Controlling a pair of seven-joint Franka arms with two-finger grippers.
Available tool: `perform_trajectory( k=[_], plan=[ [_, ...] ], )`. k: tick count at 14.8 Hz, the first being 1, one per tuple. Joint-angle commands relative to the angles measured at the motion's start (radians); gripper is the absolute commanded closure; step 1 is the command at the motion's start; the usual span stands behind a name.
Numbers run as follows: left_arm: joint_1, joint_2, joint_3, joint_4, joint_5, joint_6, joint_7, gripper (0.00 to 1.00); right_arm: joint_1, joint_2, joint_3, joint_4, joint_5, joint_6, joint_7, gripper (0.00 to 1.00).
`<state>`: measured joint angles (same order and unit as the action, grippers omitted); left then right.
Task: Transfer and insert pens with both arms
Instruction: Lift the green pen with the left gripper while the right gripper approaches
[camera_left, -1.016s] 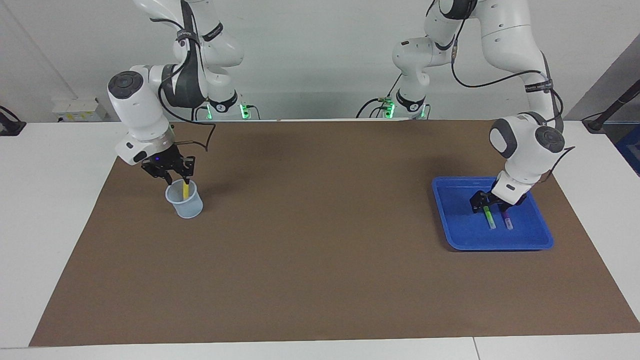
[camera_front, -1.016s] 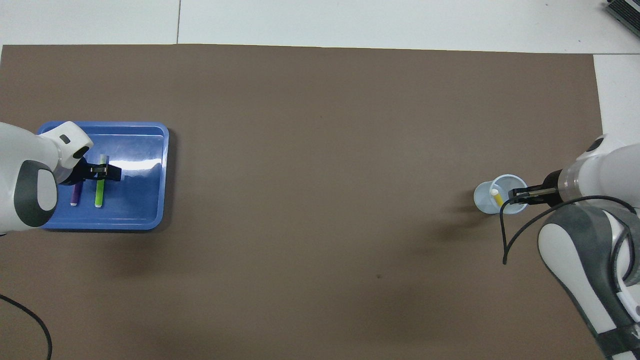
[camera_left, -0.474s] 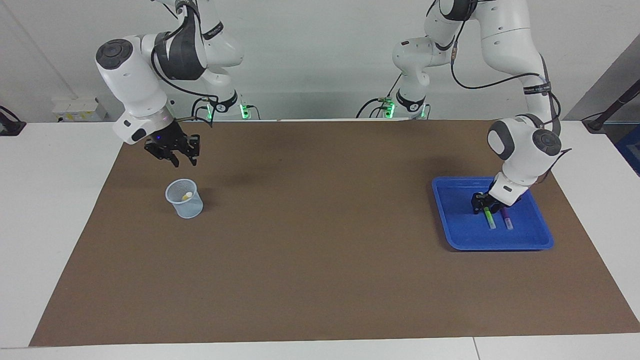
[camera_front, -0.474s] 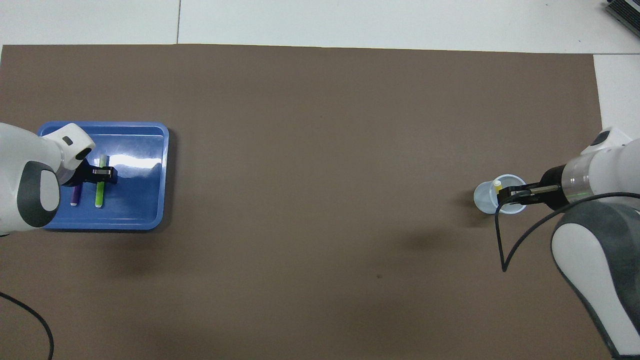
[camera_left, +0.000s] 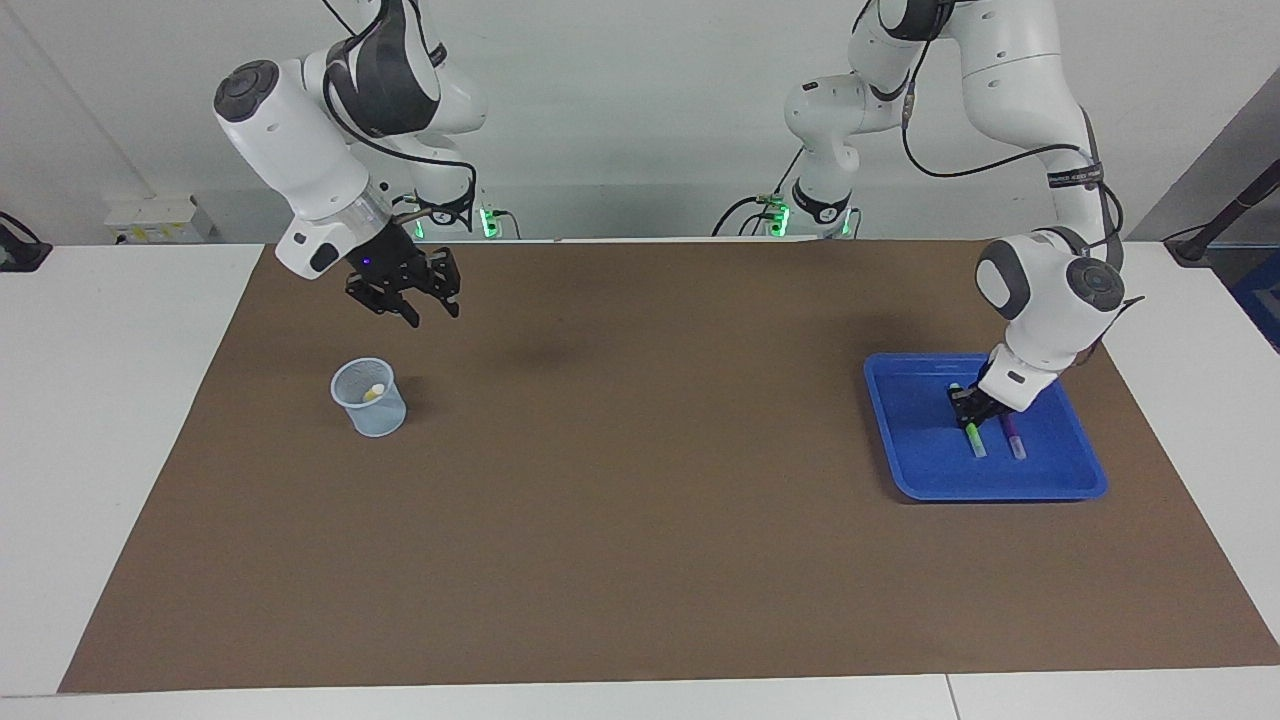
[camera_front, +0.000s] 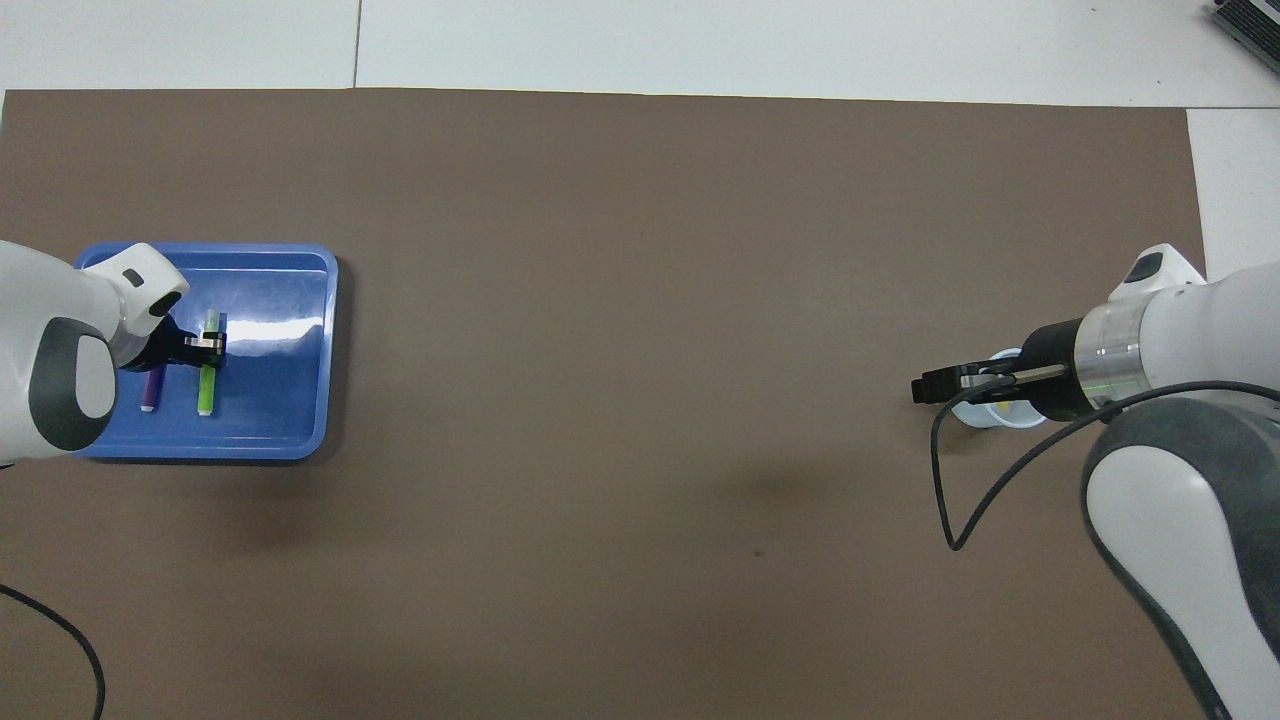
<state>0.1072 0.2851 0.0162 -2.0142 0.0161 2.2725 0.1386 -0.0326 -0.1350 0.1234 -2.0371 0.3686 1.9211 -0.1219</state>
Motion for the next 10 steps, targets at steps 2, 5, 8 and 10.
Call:
perform_trajectory(
  k=[2,5,8,10],
  plan=[
    [-0.029,-0.023,-0.005,0.136,0.004,-0.239,-0.105,1.0,-0.01,0.0,0.039,0.009,0.156,0.025,-0.09,0.35],
    [-0.05,-0.079,-0.005,0.179,-0.105,-0.375,-0.252,1.0,-0.01,0.0,0.079,0.009,0.251,0.056,-0.096,0.33],
    [-0.078,-0.168,-0.005,0.178,-0.184,-0.503,-0.403,1.0,-0.01,0.0,0.12,0.009,0.36,0.097,-0.101,0.32],
    [-0.081,-0.214,-0.015,0.178,-0.292,-0.568,-0.521,1.0,-0.01,0.0,0.16,0.009,0.407,0.139,-0.094,0.32]
  ],
)
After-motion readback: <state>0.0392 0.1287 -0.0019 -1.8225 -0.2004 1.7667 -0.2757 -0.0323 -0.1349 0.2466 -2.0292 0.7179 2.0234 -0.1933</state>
